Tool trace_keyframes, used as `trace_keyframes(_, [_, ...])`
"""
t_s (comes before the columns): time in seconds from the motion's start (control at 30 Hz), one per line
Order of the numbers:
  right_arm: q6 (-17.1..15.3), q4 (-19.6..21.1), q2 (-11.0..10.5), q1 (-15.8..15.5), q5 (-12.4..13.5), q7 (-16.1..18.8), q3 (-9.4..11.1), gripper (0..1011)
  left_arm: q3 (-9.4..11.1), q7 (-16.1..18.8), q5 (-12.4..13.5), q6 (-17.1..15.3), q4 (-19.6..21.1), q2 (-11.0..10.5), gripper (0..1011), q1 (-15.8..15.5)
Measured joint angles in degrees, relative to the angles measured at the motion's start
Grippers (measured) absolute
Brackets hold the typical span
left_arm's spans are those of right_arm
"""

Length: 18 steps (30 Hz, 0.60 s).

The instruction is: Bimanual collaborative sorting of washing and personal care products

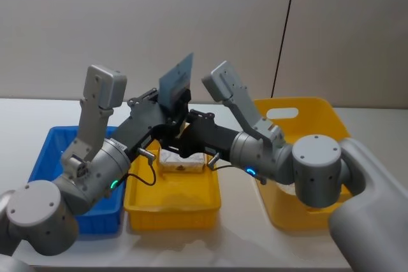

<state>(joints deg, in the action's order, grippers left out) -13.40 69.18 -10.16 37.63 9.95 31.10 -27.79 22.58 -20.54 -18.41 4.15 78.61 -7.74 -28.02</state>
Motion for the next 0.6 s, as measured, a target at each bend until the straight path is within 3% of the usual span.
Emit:
trace_keyframes(0.3, [0.4, 0.3, 0.7, -0.9, 0.6, -2.1, 0.2, 634, 0.0, 0.0, 0.0, 0.0, 0.0, 0.0, 564, 0.0])
trace_keyframes(0.33, [0.4, 0.4, 0.7, -1.0, 0.6, -2.3, 0.3, 634, 0.0, 0.0, 0.0, 0.0, 0.0, 0.0, 628, 0.0])
trace_keyframes(0.6, [-0.3, 1.5, 1.2, -2.3, 1.0, -6.2, 1.5, 634, 0.0, 0.0, 0.0, 0.0, 0.0, 0.0, 859, 0.0])
